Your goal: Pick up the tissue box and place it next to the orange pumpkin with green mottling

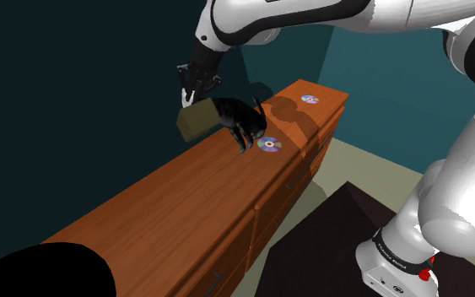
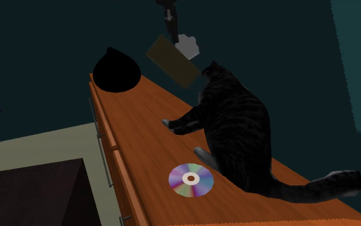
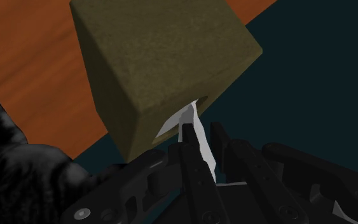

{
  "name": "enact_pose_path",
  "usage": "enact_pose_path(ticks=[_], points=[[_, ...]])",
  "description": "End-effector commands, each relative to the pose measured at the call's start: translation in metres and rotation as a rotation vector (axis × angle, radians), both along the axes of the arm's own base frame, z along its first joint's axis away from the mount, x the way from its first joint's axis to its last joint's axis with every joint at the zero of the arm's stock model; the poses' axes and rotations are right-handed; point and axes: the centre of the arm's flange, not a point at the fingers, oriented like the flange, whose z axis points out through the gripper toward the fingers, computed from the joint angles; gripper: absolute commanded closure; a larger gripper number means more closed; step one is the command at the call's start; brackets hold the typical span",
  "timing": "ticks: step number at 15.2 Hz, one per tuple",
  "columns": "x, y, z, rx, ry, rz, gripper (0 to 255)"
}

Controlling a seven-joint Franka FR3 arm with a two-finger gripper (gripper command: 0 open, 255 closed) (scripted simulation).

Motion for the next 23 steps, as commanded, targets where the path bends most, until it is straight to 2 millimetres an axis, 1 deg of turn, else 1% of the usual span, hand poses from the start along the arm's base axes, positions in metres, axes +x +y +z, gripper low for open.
enact_pose_path(ticks=[1, 22, 23], points=[[0.0, -0.001, 0.013, 0.0, -0.001, 0.0, 255], [0.0, -0.001, 0.124, 0.0, -0.001, 0.0, 255], [0.0, -0.001, 0.124, 0.0, -0.001, 0.0, 255]])
